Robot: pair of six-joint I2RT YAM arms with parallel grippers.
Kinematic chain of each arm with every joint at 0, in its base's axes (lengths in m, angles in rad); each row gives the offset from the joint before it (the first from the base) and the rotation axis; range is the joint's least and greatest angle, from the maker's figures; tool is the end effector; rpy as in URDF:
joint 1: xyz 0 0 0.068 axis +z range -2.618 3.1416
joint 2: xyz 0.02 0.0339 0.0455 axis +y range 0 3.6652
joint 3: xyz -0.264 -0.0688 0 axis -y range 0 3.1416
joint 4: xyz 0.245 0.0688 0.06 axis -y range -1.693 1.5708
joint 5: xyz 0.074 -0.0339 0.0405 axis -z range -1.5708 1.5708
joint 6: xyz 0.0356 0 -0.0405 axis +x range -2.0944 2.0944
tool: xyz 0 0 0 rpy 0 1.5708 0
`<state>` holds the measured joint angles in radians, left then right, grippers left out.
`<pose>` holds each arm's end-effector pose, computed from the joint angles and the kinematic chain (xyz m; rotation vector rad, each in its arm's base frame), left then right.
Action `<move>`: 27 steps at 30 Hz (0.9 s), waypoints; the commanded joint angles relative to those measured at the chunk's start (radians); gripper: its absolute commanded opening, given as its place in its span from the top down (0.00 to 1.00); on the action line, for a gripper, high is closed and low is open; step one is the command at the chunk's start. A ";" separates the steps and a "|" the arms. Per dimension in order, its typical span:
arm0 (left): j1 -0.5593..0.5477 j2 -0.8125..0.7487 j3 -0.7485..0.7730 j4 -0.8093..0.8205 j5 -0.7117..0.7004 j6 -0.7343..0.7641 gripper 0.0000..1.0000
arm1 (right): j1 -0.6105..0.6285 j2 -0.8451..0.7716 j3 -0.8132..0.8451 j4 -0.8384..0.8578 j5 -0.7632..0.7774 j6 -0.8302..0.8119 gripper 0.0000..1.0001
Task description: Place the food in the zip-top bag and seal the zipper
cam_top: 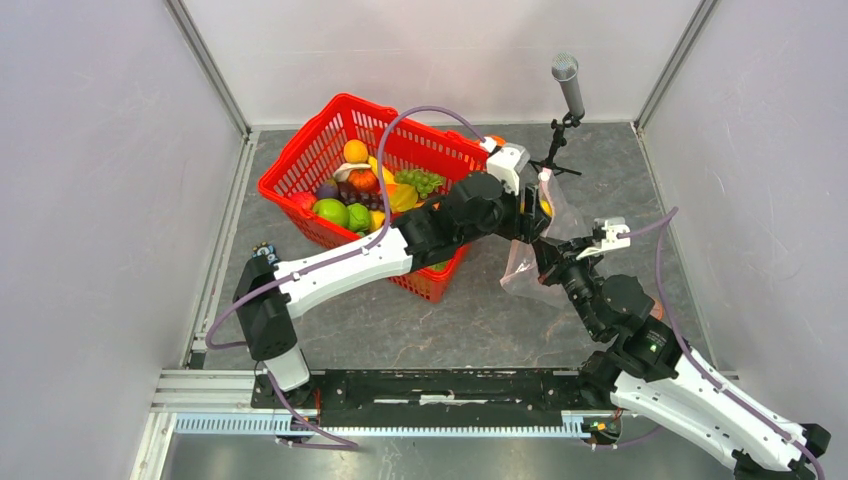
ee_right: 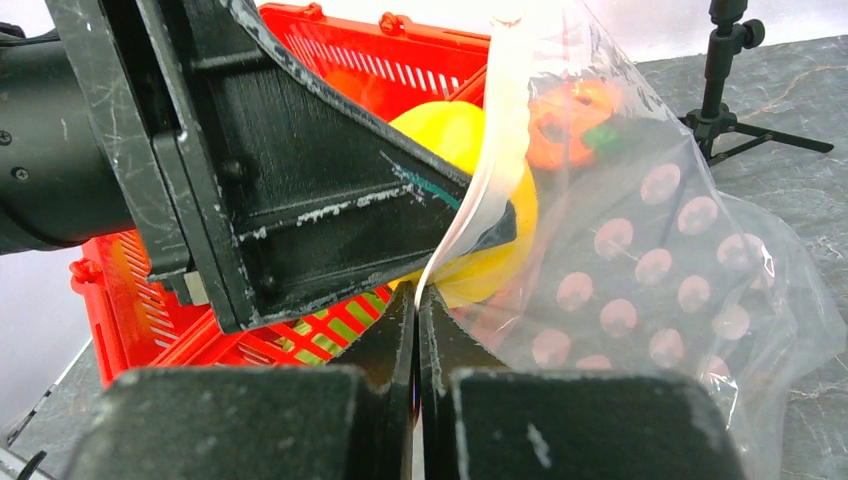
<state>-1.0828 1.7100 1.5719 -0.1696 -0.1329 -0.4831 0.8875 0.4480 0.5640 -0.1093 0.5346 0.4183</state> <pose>0.1972 -0.3614 0.3675 0.4944 1.9264 -0.9312 0.0918 0.0840 0.3165 0.0550 1.5966 0.6069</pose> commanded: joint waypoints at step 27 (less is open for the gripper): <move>-0.017 0.056 0.023 -0.127 -0.063 0.123 0.60 | 0.005 -0.020 0.071 -0.067 0.077 -0.066 1.00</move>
<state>-1.0916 1.7737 1.5524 -0.2653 -0.1741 -0.4286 0.8883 0.4210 0.6067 -0.1944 0.5800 0.3695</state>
